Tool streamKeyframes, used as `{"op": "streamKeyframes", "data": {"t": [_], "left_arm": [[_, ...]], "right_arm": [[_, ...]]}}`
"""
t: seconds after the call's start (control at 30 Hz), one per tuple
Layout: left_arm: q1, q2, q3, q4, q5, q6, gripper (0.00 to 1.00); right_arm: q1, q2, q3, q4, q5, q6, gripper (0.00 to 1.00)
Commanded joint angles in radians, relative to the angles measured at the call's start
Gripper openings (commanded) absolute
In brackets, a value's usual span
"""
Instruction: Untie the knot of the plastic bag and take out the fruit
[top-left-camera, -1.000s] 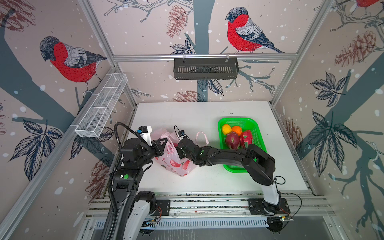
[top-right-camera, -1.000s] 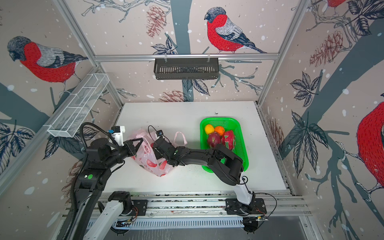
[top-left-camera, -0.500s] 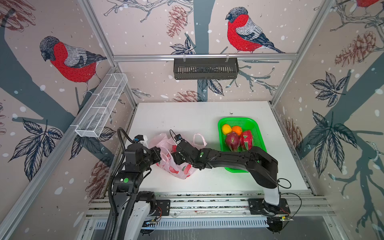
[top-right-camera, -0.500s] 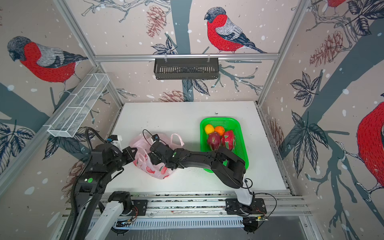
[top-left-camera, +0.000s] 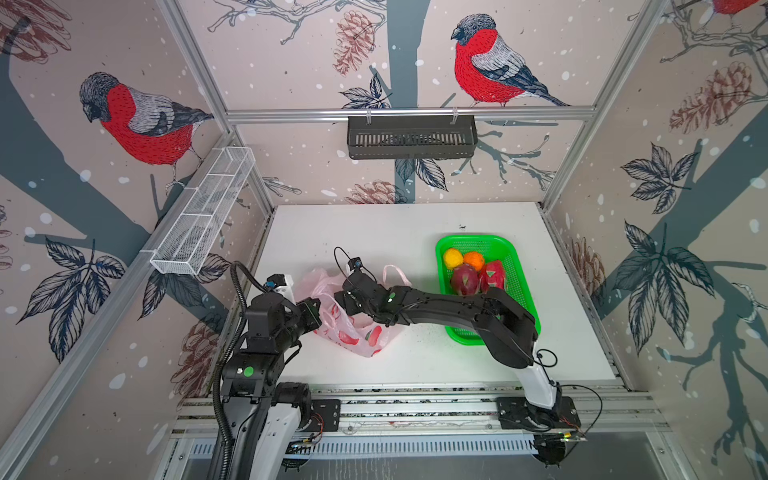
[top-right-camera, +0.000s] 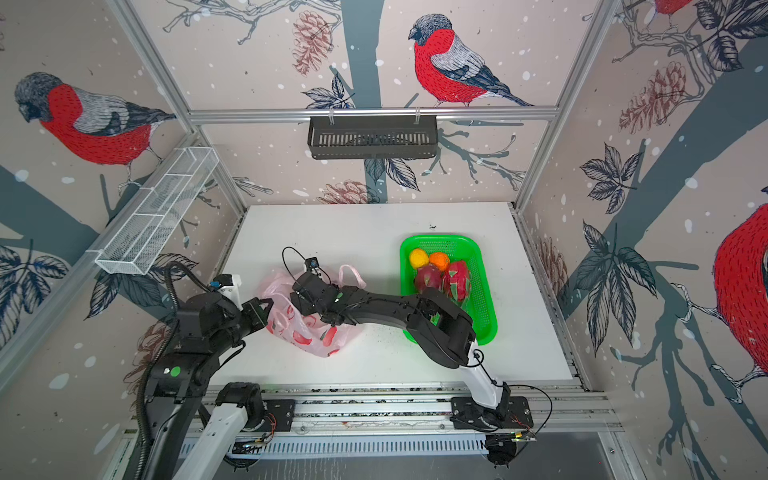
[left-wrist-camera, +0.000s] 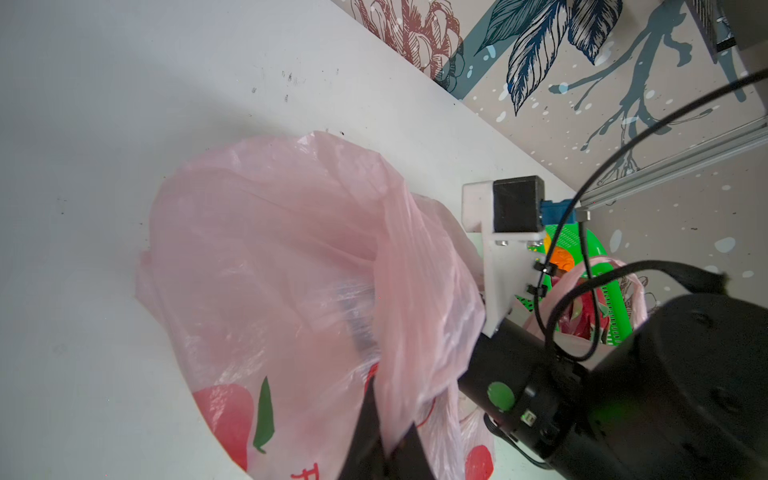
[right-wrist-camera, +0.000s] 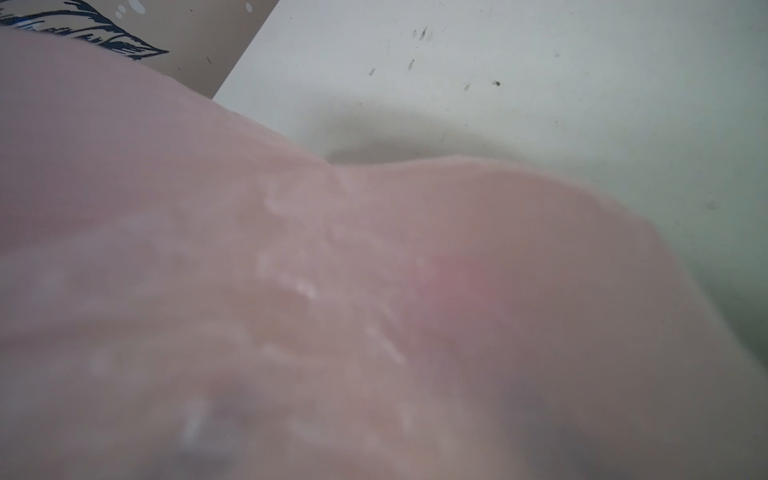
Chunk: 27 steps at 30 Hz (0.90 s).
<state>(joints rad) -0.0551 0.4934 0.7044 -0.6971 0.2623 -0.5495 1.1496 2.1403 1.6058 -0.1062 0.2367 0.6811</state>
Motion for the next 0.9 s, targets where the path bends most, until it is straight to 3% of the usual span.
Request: {"op": "streamKeyframes", "data": {"t": [0.0,0.87], "left_arm": [[0.004,-0.007,-0.002,0.007,0.039,0.013,0.0],[0.003,-0.033,-0.025,0.013,0.112,0.028,0.0]], "right_arm": [[-0.012,0.027,0.028,-0.016,0.01,0.062,0.96],[-0.056,0.159,0.13,-0.029,0.003,0.17,1.0]]}}
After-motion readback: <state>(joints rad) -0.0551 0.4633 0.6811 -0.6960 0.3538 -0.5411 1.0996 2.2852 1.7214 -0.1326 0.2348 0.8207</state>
